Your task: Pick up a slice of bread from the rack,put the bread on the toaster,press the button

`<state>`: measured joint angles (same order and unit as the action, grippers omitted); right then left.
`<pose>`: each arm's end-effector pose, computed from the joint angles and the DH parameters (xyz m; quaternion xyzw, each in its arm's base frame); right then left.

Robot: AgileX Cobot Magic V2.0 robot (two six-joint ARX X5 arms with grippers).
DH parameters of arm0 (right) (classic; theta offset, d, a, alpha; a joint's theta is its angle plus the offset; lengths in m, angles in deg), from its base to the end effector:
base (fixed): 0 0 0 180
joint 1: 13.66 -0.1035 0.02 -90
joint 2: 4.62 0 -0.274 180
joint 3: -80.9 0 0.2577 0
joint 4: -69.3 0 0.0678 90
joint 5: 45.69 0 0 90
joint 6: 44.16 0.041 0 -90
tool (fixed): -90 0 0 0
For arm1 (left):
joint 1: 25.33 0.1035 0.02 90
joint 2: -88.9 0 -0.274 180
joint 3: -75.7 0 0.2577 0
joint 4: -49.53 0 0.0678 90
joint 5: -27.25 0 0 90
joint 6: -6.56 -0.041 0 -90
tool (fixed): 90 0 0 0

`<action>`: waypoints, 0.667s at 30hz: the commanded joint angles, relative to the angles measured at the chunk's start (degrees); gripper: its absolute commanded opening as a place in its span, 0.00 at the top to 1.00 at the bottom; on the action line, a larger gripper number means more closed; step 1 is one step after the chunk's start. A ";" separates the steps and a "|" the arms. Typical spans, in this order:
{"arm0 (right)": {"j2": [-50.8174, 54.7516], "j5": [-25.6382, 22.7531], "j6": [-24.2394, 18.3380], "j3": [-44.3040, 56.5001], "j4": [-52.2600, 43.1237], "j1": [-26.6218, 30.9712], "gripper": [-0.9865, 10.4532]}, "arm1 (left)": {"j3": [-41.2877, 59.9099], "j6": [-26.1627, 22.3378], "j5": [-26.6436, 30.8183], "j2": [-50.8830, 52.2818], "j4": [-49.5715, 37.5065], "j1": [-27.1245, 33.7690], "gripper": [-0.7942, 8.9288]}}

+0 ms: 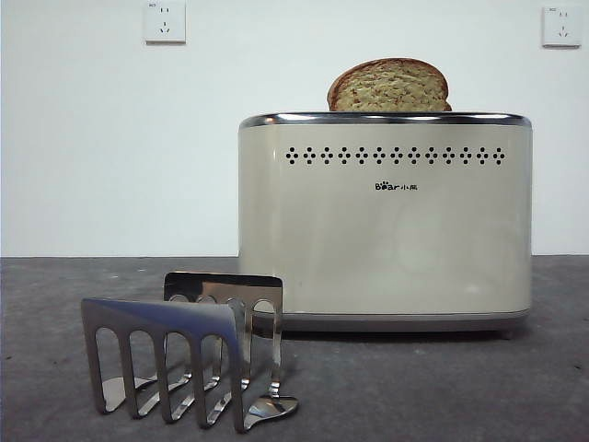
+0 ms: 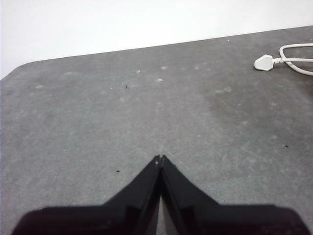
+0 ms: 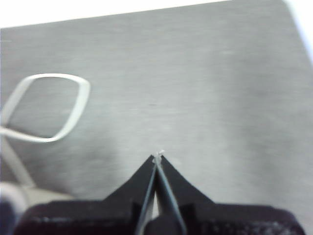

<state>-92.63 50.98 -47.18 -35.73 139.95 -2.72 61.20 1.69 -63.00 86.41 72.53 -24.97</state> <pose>0.3124 -0.0555 0.4281 0.0303 0.3552 -0.0254 0.9340 0.1051 0.0005 0.1483 0.0418 0.0957 -0.0031 0.9945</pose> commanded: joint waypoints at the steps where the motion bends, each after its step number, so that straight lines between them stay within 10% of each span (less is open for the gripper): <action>1: 6.67 -4.96 -0.24 2.80 -0.63 -2.60 0.91 | 0.61 0.35 -0.17 -0.39 -0.13 -0.02 0.92; 8: 41.18 -9.68 -3.34 35.45 -25.97 -14.12 0.91 | 0.61 0.35 -0.17 -1.68 -0.13 -0.02 0.92; 20: 75.69 -8.28 -3.08 87.73 -60.39 -14.62 0.91 | 0.61 0.35 -0.17 -1.68 -0.13 -0.02 0.92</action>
<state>-17.95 42.04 -50.00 46.21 81.61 -17.32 61.20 1.69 -63.03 84.73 72.57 -24.97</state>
